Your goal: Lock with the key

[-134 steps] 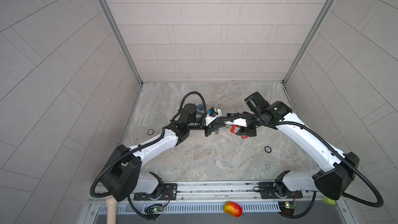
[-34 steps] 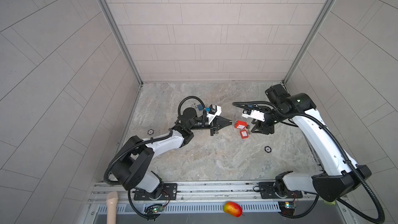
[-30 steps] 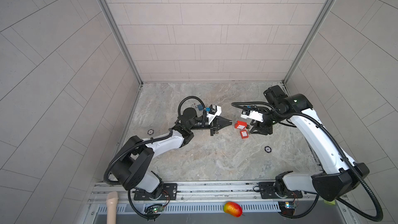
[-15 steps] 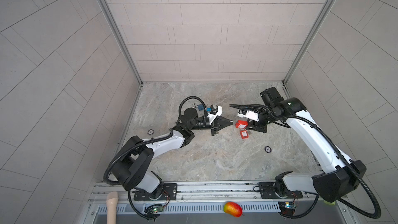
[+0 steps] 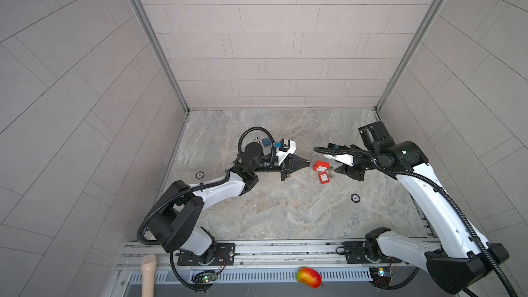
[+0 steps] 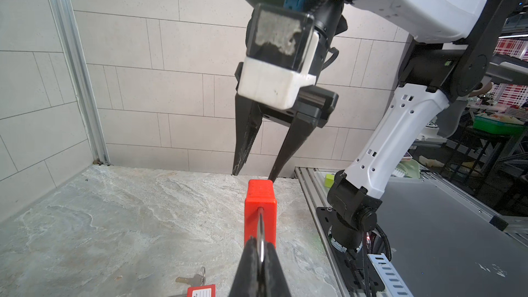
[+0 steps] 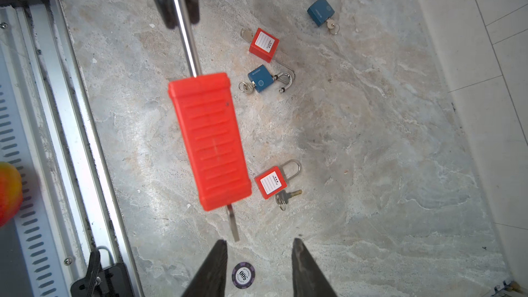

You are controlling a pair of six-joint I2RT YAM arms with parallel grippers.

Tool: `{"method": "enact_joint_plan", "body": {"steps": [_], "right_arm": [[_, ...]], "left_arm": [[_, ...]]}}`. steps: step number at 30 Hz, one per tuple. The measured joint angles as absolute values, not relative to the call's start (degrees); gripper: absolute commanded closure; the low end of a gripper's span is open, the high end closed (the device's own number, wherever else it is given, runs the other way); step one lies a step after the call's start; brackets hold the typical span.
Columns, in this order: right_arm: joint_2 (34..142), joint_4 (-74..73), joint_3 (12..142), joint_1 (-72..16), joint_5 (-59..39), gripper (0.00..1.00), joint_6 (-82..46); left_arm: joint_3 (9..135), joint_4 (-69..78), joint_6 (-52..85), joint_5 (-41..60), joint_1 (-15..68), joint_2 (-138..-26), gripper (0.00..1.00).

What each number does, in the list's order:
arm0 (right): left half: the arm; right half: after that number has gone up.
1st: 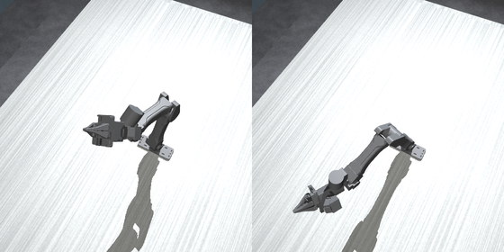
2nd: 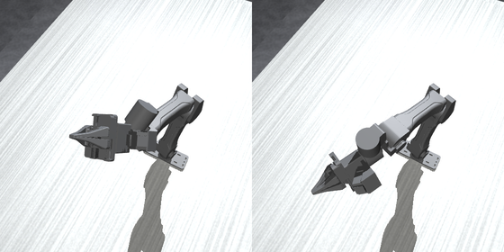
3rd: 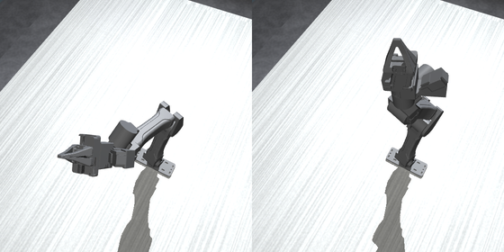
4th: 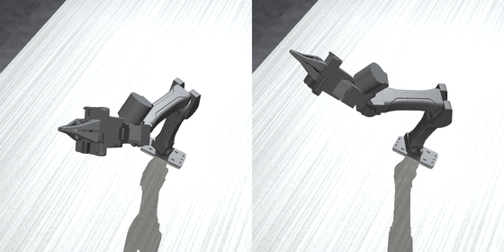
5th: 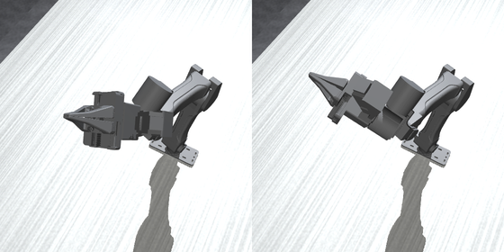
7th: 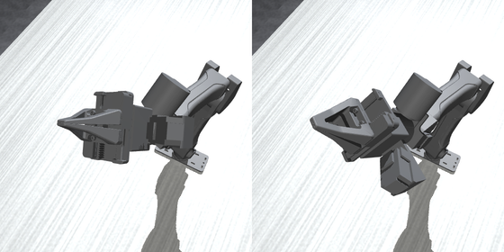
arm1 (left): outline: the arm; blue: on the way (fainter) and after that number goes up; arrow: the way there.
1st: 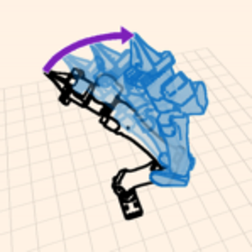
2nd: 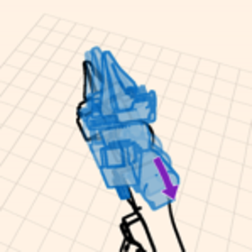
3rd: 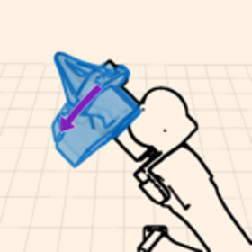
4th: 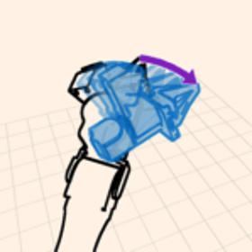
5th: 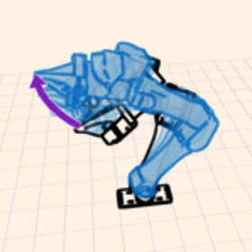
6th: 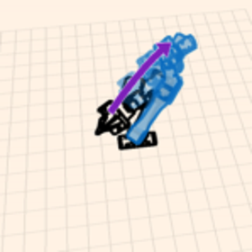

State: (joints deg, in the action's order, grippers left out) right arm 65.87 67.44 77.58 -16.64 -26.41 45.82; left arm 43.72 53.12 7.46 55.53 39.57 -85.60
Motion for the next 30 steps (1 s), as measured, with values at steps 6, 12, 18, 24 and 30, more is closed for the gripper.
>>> {"method": "enact_joint_plan", "body": {"steps": [6, 12, 18, 24, 30], "right_arm": [[69.32, 69.14, 78.26, -16.84, -28.73, 0.72, 46.94], [70.39, 69.54, 78.30, -16.86, -31.46, 0.83, 47.94], [70.39, 69.73, 78.26, -16.88, -33.04, 0.90, 48.47], [70.00, 70.32, 76.75, -17.28, -33.71, 0.95, 49.60], [68.88, 70.13, 74.76, -17.23, -34.02, 0.99, 50.65]], "left_arm": [[43.97, 52.29, 7.14, 55.92, 39.57, -85.49, 1.00], [44.64, 50.63, 6.37, 56.16, 39.77, -85.19, 1.00], [44.80, 49.30, 5.54, 56.18, 39.92, -85.12, 1.00], [44.80, 46.33, 2.76, 55.90, 39.92, -84.34, 1.00], [44.80, 43.11, 0.78, 55.68, 39.75, -83.09, 1.00]]}}
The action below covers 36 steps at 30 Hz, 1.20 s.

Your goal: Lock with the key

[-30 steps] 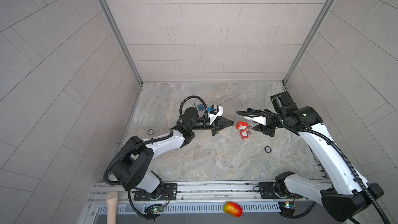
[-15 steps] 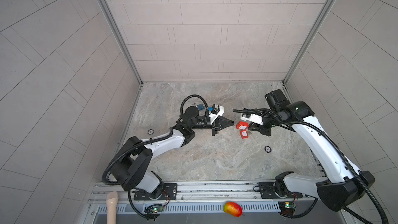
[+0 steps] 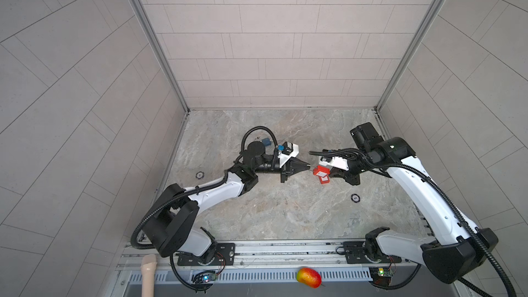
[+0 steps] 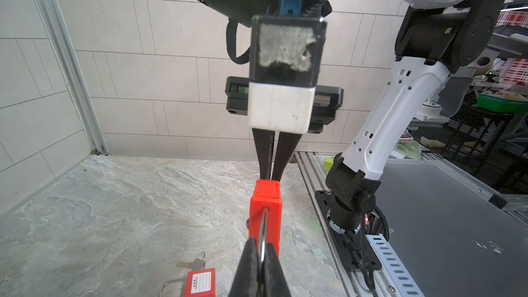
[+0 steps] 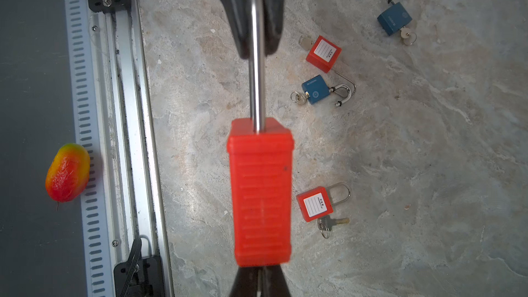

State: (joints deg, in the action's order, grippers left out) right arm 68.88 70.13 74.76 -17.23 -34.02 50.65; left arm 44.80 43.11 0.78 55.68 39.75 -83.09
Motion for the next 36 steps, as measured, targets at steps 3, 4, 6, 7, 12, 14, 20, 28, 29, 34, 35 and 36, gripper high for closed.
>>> {"method": "enact_joint_plan", "body": {"steps": [3, 4, 6, 7, 12, 14, 20, 28, 29, 34, 35, 36], "right_arm": [[68.40, 69.04, 73.71, -17.23, -34.22, 1.00, 51.00], [68.20, 68.73, 73.38, -17.21, -34.26, 1.00, 51.05], [67.79, 67.96, 72.73, -17.08, -34.50, 1.00, 51.05], [67.66, 67.75, 72.53, -16.97, -34.70, 1.00, 51.05], [66.50, 65.98, 71.20, -16.21, -36.80, 1.00, 51.00], [66.13, 65.54, 70.89, -15.75, -37.69, 1.00, 50.94], [65.10, 64.36, 70.37, -15.42, -38.04, 1.00, 50.83], [62.04, 60.99, 68.29, -15.42, -37.26, 1.00, 50.35], [61.47, 60.60, 67.99, -15.42, -37.26, 1.00, 50.17], [61.01, 60.60, 68.01, -15.42, -37.85, 1.00, 50.11], [61.06, 60.82, 68.01, -15.42, -37.91, 1.00, 50.11], [61.06, 60.93, 68.01, -15.42, -37.91, 1.00, 50.11]], "left_arm": [[44.80, 42.41, 0.38, 55.72, 39.51, -82.78, 1.00], [44.80, 42.24, 0.32, 55.72, 39.46, -82.78, 1.00], [44.80, 41.87, 0.12, 55.77, 39.29, -82.70, 1.00], [44.80, 41.67, 0.03, 55.75, 39.27, -82.56, 1.00], [44.77, 40.99, -0.01, 55.70, 38.96, -81.56, 1.00], [44.77, 40.91, 0.05, 55.72, 38.87, -81.41, 1.00], [44.77, 41.10, 0.62, 55.66, 38.72, -81.21, 1.00], [44.75, 41.04, 0.71, 55.27, 38.72, -80.88, 1.00], [44.75, 41.08, 0.69, 55.24, 38.74, -80.77, 1.00], [44.75, 40.47, 1.10, 55.29, 38.74, -80.03, 1.00], [44.75, 40.27, 1.34, 55.33, 38.74, -80.03, 1.00], [44.75, 40.10, 1.56, 55.37, 38.74, -80.03, 1.00]]}}
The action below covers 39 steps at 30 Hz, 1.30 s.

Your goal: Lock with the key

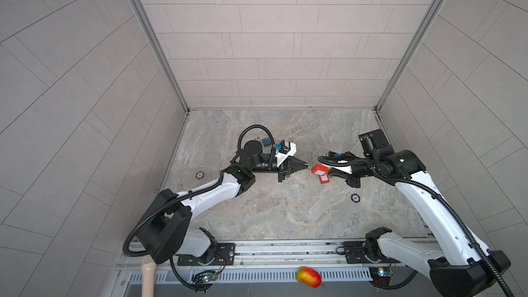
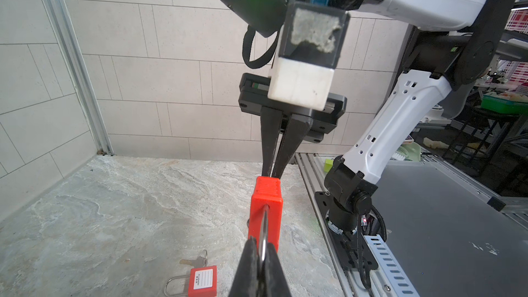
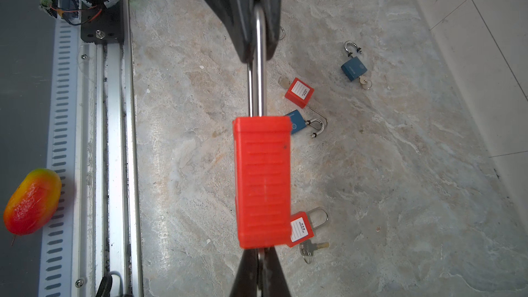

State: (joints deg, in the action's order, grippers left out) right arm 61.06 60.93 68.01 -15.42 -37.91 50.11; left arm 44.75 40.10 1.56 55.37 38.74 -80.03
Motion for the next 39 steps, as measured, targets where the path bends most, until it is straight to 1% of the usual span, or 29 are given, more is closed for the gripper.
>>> {"method": "enact_joint_plan", "body": {"steps": [6, 13, 20, 25, 29, 34, 39], "right_arm": [[61.10, 61.87, 68.14, -15.42, -38.37, 1.00, 49.76], [63.83, 66.13, 70.32, -14.96, -39.62, 1.00, 49.65], [65.56, 71.02, 70.32, -14.02, -37.54, 1.00, 49.71], [65.08, 69.38, 68.90, -13.69, -33.58, 1.00, 48.73], [63.79, 66.78, 66.43, -13.28, -30.44, 1.00, 45.82], [62.08, 62.02, 63.57, -13.08, -27.07, 1.00, 39.29], [59.31, 56.99, 60.75, -13.06, -23.81, 1.00, 31.05]], "left_arm": [[44.75, 39.68, 1.15, 55.68, 38.74, -80.01, 1.00], [44.75, 35.24, -4.51, 55.27, 38.26, -77.12, 1.00], [44.80, 33.01, -9.02, 53.98, 36.99, -75.44, 1.00], [45.12, 29.21, -10.50, 53.56, 36.73, -75.42, 1.00], [47.90, 21.85, -11.84, 53.39, 36.36, -75.42, 1.00], [54.50, 9.47, -14.02, 52.62, 36.34, -75.75, 1.00], [63.18, -4.93, -16.75, 50.65, 36.34, -79.75, 1.00]]}}
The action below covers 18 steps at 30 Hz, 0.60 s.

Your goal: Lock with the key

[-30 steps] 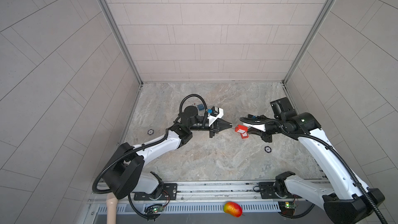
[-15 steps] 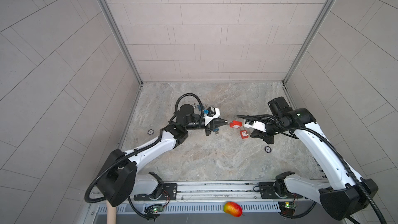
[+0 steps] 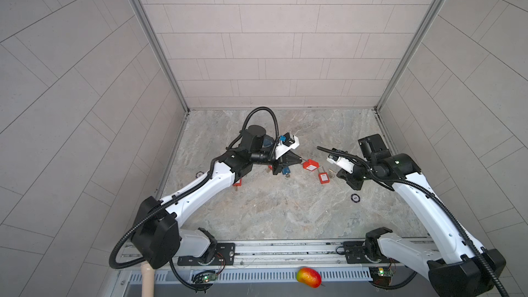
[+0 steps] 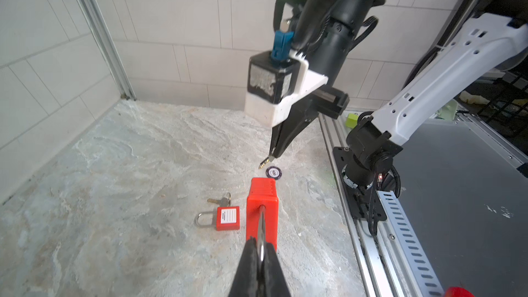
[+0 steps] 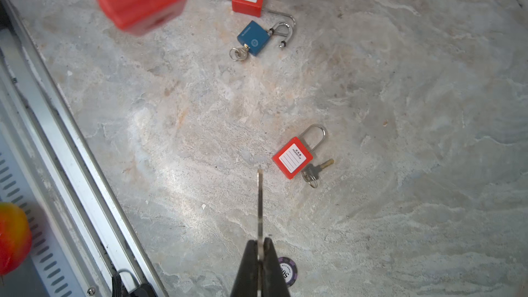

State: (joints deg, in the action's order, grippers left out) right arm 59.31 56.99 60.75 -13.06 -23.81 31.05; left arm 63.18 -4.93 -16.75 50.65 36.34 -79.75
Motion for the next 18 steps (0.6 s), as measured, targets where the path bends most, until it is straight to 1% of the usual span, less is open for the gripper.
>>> {"method": "enact_joint_plan", "body": {"steps": [5, 8, 18], "right_arm": [[57.98, 53.93, 59.96, -13.06, -18.92, 1.00, 22.72], [57.60, 53.15, 59.77, -13.06, -16.36, 1.00, 18.33], [55.07, 50.24, 56.05, -13.15, -15.81, 1.00, 6.00]], "left_arm": [[70.02, -17.69, -18.55, 47.75, 36.36, -86.26, 1.00], [73.01, -22.94, -19.03, 46.37, 36.51, -90.72, 1.00], [84.58, -35.29, -20.43, 43.24, 38.76, -106.43, 1.00]]}}
